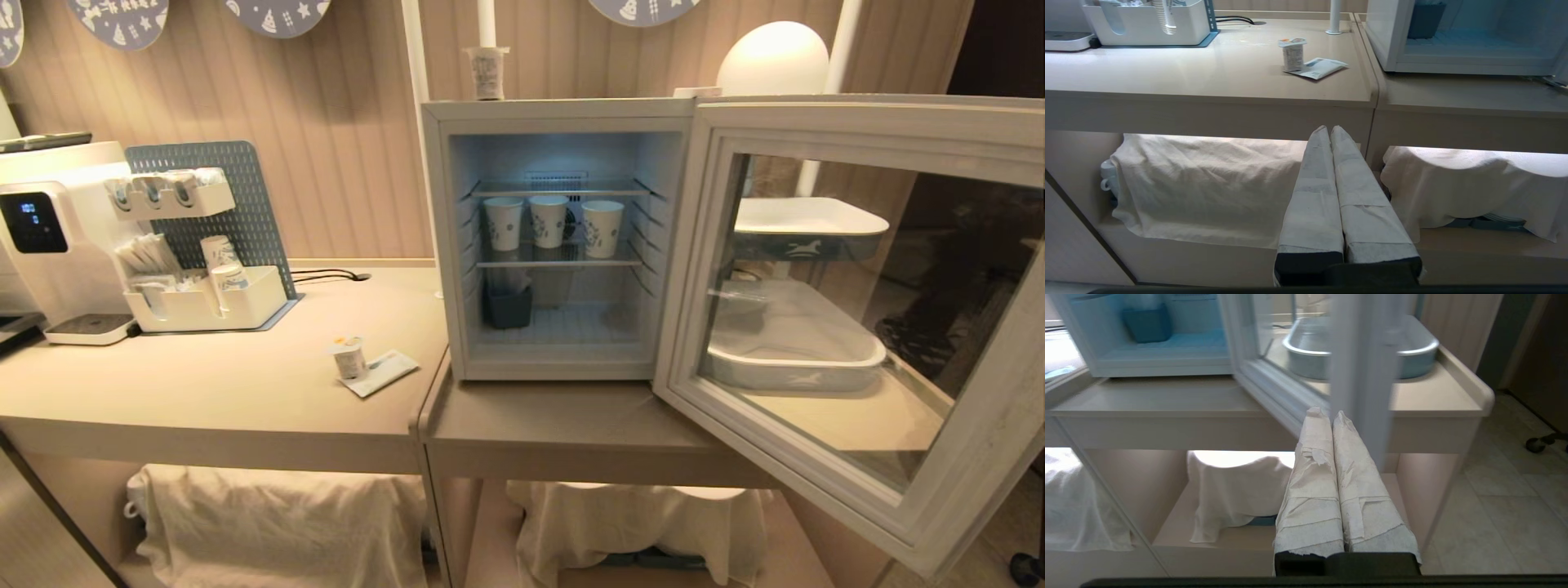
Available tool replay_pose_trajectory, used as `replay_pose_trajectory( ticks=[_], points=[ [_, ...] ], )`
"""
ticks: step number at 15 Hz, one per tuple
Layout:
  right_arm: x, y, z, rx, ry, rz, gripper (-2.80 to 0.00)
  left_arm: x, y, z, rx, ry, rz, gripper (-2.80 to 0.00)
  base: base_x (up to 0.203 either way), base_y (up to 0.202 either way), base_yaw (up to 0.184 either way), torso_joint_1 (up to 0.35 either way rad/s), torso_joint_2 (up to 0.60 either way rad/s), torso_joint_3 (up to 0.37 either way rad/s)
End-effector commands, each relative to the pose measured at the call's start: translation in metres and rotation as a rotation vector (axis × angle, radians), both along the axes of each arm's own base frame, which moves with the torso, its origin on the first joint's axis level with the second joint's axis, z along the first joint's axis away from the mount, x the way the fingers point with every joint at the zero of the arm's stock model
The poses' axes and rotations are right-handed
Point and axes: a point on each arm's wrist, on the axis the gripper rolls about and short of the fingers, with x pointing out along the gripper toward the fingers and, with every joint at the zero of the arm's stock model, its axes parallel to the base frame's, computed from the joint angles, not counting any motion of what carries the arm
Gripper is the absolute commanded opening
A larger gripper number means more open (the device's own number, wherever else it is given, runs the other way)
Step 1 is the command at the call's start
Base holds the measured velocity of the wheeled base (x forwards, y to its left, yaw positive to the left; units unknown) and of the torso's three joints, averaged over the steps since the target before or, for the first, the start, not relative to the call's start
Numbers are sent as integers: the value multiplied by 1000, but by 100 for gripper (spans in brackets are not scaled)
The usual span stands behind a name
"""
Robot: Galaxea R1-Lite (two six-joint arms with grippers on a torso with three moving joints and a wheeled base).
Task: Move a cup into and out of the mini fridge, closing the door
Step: Close the freezer door
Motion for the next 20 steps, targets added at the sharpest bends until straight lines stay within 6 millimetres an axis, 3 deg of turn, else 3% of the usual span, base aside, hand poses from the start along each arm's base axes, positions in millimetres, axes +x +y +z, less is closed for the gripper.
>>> replay_pose_trajectory(
  ticks=[1,6,10,12,14,16,18,20],
  points=[
    [0,0,0,-1,1,0,-280,0,0,-1,-1,2,0,-280,0,-189,0,2,2,2],
    [0,0,0,-1,1,0,-280,0,0,-1,-1,2,0,-280,0,-179,-2,3,0,3],
    [-2,0,1,5,34,-5,-280,0,0,-1,-1,2,0,-280,0,-20,0,1,1,-1],
    [-12,0,24,68,62,-4,-280,0,0,-1,-1,2,0,-280,0,0,0,0,0,0],
    [-3,-1,51,210,134,-30,-280,0,0,-1,-2,4,0,-280,0,0,0,0,0,0],
    [32,-1,80,309,257,-101,-280,0,0,-1,-2,5,0,-280,0,0,0,0,0,0],
    [89,-4,99,378,342,-199,-280,0,0,-1,-2,2,0,-280,0,0,0,0,0,0],
    [152,-20,107,455,393,-286,-280,0,0,-1,-1,5,0,-280,0,0,0,0,0,0]
  ],
)
